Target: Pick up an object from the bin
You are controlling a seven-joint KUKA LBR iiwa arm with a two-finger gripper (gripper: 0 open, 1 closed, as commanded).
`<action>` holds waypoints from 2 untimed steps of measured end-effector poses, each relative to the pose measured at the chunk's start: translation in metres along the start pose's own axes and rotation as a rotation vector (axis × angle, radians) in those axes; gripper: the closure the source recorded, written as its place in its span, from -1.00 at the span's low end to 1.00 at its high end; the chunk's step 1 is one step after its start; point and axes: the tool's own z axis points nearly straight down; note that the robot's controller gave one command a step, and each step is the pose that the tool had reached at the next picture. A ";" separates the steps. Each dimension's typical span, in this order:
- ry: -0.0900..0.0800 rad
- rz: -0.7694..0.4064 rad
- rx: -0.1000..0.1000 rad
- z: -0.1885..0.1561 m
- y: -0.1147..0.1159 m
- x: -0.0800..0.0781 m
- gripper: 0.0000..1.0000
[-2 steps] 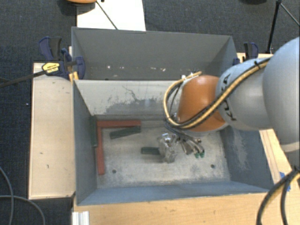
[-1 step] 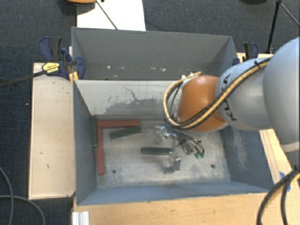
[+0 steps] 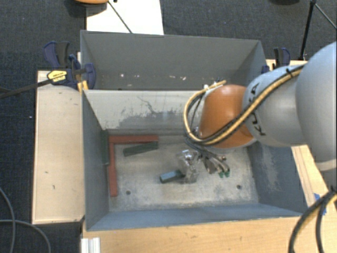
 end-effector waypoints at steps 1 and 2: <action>0.000 -0.001 0.000 0.000 0.000 0.000 1.00; -0.010 -0.032 0.001 -0.185 0.013 -0.018 1.00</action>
Offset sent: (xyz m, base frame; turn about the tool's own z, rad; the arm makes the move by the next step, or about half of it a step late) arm 0.0113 0.0171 0.1795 -0.0336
